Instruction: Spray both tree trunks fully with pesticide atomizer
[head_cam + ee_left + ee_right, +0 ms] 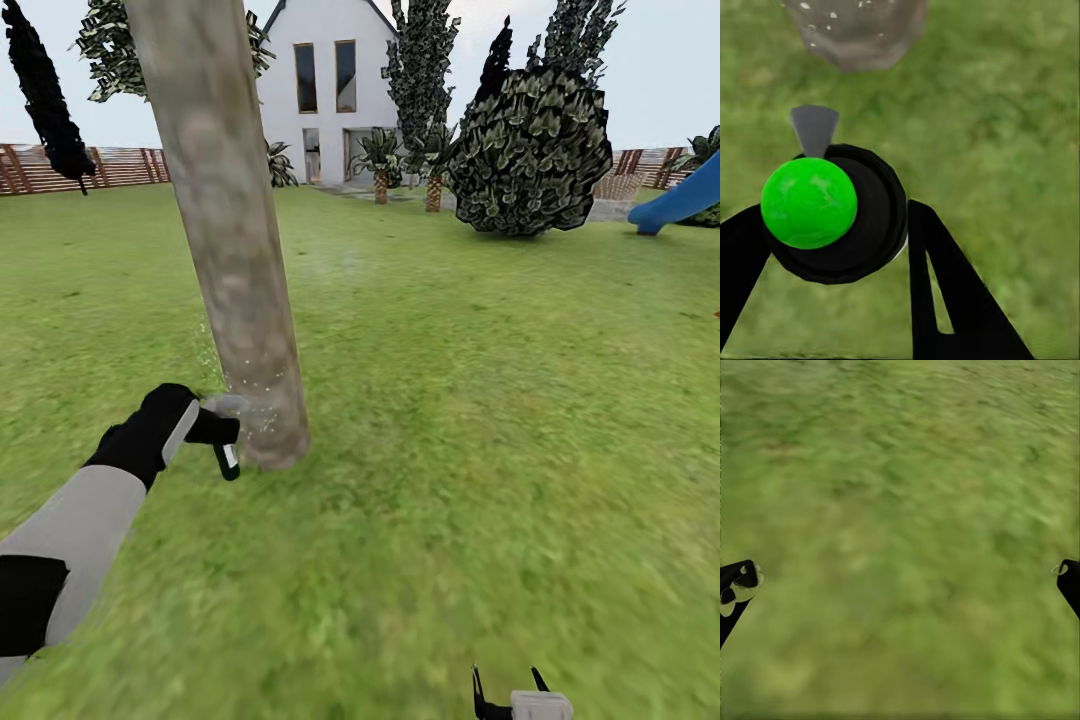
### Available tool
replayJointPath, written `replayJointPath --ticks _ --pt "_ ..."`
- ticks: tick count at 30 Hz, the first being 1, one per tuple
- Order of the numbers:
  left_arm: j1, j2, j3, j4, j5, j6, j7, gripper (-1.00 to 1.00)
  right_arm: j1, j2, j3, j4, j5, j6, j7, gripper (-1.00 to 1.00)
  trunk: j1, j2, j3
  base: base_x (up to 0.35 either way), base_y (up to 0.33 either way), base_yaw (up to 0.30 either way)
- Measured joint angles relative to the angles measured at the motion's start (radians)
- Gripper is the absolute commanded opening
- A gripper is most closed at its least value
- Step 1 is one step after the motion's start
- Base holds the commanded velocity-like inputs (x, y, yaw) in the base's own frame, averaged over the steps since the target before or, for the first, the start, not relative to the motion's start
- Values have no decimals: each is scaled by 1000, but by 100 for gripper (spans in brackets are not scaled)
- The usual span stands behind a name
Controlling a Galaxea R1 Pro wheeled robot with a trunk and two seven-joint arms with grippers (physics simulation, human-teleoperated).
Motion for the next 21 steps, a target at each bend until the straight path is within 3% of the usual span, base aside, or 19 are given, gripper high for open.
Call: replayJointPath --ticks 2,3,5,6,7,8,9,10,12,15,17,19,21 --pt "-5 20 -2 -2 24 2 -1 -100 0 0 0 0 0 1 0 100 0 0 0 0 0 0" --pt "-6 17 -3 -4 30 3 -1 -100 0 0 0 0 0 1 0 100 0 0 0 0 0 0" --pt "-24 -43 -5 -8 39 6 -1 -100 0 0 0 0 0 0 0 100 0 0 0 0 0 0" --pt "-40 -61 -5 -8 38 7 0 -100 0 0 0 0 0 0 0 100 0 0 0 0 0 0" --pt "-48 -62 -5 -7 22 8 0 -100 0 0 0 0 0 0 0 100 0 0 0 0 0 0" --pt "-52 -58 -5 -7 22 10 0 -100 0 0 0 0 0 0 0 100 0 0 0 0 0 0" --pt "-57 -26 -1 -1 27 12 -1 -100 0 0 0 0 0 1 0 100 0 0 0 0 0 0" --pt "-59 4 -1 1 5 11 -4 -100 0 0 0 0 0 1 0 100 0 0 0 0 0 0" --pt "-66 12 -4 -3 28 13 -10 -100 0 0 0 0 0 1 0 100 0 0 0 0 0 0" --pt "-73 -55 -7 -10 36 13 -12 -100 0 0 0 0 0 1 0 100 0 0 0 -195 0 0" --pt "-86 -67 -16 -6 22 12 -12 -100 0 0 0 0 0 1 0 100 0 0 0 -53 0 0" --pt "-97 -52 -20 -1 12 12 -12 -100 0 0 0 0 0 1 0 100 0 0 0 -8 0 0" --pt "-119 3 -19 5 10 12 -12 -100 0 0 0 0 0 1 0 100 0 0 0 -2 0 0"
